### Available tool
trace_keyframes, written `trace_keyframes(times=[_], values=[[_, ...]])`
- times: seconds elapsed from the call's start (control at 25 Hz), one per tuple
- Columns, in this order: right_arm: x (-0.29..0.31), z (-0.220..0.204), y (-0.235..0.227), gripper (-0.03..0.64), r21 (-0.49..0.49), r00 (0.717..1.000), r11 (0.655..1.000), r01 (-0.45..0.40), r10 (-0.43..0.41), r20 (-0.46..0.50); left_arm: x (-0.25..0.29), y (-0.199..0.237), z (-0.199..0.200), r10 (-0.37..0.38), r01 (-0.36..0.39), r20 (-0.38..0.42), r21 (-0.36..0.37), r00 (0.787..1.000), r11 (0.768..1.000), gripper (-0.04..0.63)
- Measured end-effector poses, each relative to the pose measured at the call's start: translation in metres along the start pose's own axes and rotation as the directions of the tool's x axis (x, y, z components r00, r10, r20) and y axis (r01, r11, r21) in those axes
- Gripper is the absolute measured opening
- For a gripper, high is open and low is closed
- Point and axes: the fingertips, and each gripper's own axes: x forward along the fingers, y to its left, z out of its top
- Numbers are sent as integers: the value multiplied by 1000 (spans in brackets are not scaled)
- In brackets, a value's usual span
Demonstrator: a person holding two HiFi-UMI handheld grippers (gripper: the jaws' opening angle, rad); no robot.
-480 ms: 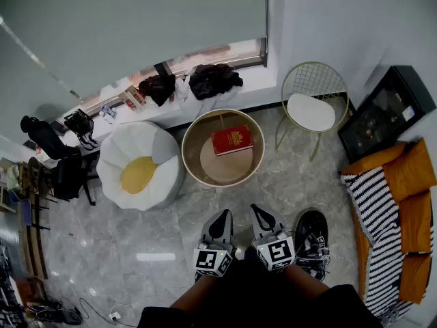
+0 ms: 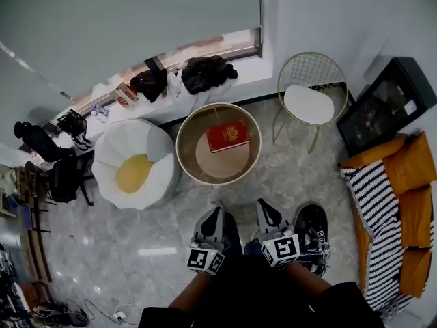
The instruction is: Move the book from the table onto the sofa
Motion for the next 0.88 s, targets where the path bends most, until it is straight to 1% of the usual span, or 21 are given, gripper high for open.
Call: trace_keyframes(times=[0.12, 0.2, 0.28, 0.36, 0.56, 0.72, 0.88], values=[[21, -7, -6, 15, -5, 999, 1000, 16, -16, -29, 11, 28, -3, 9, -8, -10, 3, 1000, 1000, 11], [39, -20, -6, 15, 2, 994, 1000, 14, -14, -110, 22, 46, -3, 10, -10, -17, -3, 1000, 1000, 11], [63, -34, -4, 15, 33, 977, 999, 6, 2, -213, 34, 66, 1, 7, -8, -24, -8, 1000, 1000, 11], [87, -37, -1, 15, 49, 968, 999, 2, 10, -252, 43, 90, 4, 5, -6, -40, -18, 999, 1000, 11], [146, -28, 5, 15, 13, 967, 1000, 26, -22, -254, 62, 150, 5, -10, 7, -107, -34, 994, 999, 11], [193, -29, 15, 15, -17, 963, 998, 61, -63, -263, 88, 189, 17, -17, 13, -112, -37, 994, 999, 11], [238, -18, 33, 15, -59, 969, 995, 79, -90, -228, 117, 216, 26, -48, 41, -127, -56, 991, 998, 11]])
